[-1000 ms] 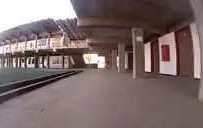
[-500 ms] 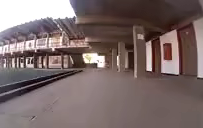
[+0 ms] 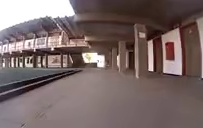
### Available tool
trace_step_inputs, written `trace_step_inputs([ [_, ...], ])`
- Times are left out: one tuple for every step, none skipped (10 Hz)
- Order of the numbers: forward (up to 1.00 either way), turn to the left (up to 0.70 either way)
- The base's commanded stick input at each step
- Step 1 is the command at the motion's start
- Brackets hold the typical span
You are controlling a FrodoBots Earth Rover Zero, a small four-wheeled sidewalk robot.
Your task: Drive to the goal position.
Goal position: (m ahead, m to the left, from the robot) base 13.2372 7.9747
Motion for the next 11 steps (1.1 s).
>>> trace_step_inputs([
  [0.50, 0.00],
  [0.50, 0.00],
  [0.50, 0.00],
  [0.50, 0.00],
  [0.50, 0.00],
  [0.50, 0.00],
  [0.50, 0.00],
  [0.50, 0.00],
  [0.50, 0.00],
  [0.50, 0.00],
  [0.50, 0.00],
])
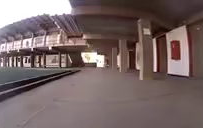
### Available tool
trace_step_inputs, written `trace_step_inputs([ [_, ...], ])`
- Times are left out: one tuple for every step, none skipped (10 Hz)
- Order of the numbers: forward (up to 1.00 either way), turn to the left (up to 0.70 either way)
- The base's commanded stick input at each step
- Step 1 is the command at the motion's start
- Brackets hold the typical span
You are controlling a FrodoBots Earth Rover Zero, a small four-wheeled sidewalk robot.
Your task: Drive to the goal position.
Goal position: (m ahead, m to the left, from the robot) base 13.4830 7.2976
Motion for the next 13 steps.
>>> trace_step_inputs([
  [0.50, 0.00],
  [0.50, 0.00],
  [0.50, 0.00],
  [0.50, 0.00],
  [0.50, 0.00],
  [0.50, 0.00],
  [0.50, 0.00],
  [0.50, 0.00],
  [0.50, 0.00],
  [0.50, 0.00],
  [0.50, 0.00],
  [0.50, 0.00],
  [0.50, 0.00],
])
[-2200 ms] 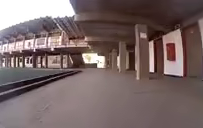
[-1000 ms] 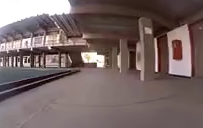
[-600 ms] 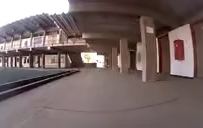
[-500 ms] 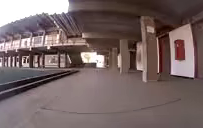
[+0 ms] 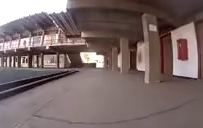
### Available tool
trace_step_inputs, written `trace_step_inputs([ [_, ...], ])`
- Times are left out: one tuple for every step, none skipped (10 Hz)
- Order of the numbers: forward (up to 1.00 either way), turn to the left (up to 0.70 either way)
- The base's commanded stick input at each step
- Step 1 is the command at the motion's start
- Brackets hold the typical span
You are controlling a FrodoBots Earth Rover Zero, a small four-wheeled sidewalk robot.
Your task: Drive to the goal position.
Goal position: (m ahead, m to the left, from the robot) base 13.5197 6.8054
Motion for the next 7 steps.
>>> trace_step_inputs([
  [0.50, 0.00],
  [0.50, 0.00],
  [0.50, 0.00],
  [0.50, 0.00],
  [0.50, 0.00],
  [0.50, 0.00],
  [0.50, 0.00],
])
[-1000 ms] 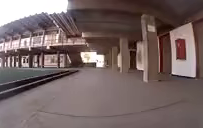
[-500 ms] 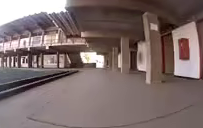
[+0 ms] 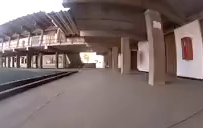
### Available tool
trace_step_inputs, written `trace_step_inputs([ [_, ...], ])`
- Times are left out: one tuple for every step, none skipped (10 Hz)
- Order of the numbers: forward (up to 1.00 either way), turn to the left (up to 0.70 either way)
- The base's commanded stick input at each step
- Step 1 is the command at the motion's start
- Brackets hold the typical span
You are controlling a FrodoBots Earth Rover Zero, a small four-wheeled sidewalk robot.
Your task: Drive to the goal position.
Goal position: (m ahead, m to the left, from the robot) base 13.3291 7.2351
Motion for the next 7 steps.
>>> trace_step_inputs([
  [0.50, 0.00],
  [0.50, 0.00],
  [0.50, 0.00],
  [0.50, 0.00],
  [0.50, 0.00],
  [0.50, 0.00],
  [0.49, 0.00],
])
